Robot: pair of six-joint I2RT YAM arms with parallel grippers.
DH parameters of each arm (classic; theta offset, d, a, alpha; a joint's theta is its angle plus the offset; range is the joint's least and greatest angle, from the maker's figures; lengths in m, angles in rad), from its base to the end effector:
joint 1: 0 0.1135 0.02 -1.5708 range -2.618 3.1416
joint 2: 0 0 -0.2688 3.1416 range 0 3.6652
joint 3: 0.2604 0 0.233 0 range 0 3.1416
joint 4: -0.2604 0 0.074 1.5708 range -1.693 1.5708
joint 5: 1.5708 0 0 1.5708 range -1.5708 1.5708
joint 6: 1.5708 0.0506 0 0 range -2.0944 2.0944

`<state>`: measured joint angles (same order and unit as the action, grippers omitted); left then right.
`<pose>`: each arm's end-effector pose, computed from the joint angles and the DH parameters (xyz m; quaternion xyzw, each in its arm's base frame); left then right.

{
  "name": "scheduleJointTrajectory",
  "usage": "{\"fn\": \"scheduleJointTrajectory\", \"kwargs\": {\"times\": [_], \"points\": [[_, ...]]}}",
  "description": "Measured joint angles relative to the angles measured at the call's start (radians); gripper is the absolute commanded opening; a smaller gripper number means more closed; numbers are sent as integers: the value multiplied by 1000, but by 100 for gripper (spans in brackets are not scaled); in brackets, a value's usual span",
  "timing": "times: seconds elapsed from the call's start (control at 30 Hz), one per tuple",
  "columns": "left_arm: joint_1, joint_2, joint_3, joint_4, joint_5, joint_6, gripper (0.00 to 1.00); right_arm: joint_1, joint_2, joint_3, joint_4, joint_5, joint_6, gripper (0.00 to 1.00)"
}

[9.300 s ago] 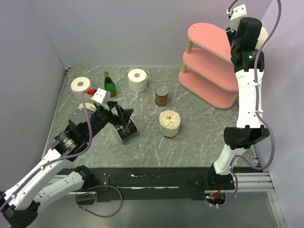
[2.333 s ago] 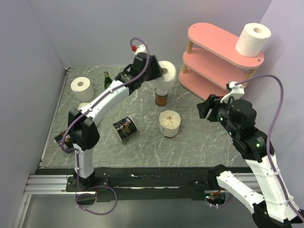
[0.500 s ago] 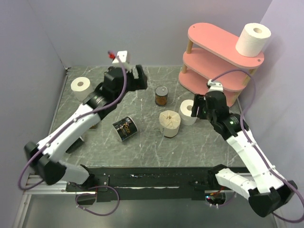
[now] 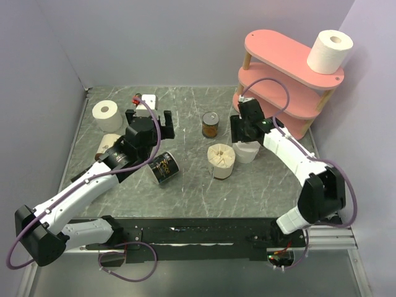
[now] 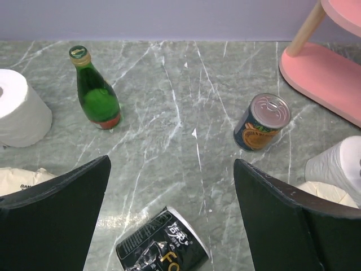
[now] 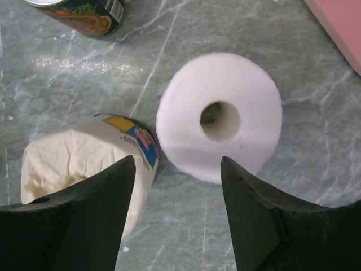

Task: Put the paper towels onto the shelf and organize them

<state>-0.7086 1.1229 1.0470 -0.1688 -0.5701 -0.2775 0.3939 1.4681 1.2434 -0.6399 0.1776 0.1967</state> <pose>0.2044 -0.1392 0.3703 -0.0073 0.7758 -0.0844 0.6252 0.2857 0.1090 0.2950 -0.0615 0.9331 0.0206 0.3538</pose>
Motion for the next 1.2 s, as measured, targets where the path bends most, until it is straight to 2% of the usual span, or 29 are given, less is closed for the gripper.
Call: {"fn": "scheduleJointTrajectory", "kwargs": {"times": [0.4, 0.73, 1.2], "points": [[-8, -55, 3, 23, -39, 14, 96, 0, 177, 100, -8, 25, -8, 66], [-13, -57, 3, 32, -56, 29, 96, 0, 218, 91, -2, 43, 3, 65], [-16, -55, 3, 31, -66, 30, 96, -6, 229, 51, 29, 46, -5, 58]]}}
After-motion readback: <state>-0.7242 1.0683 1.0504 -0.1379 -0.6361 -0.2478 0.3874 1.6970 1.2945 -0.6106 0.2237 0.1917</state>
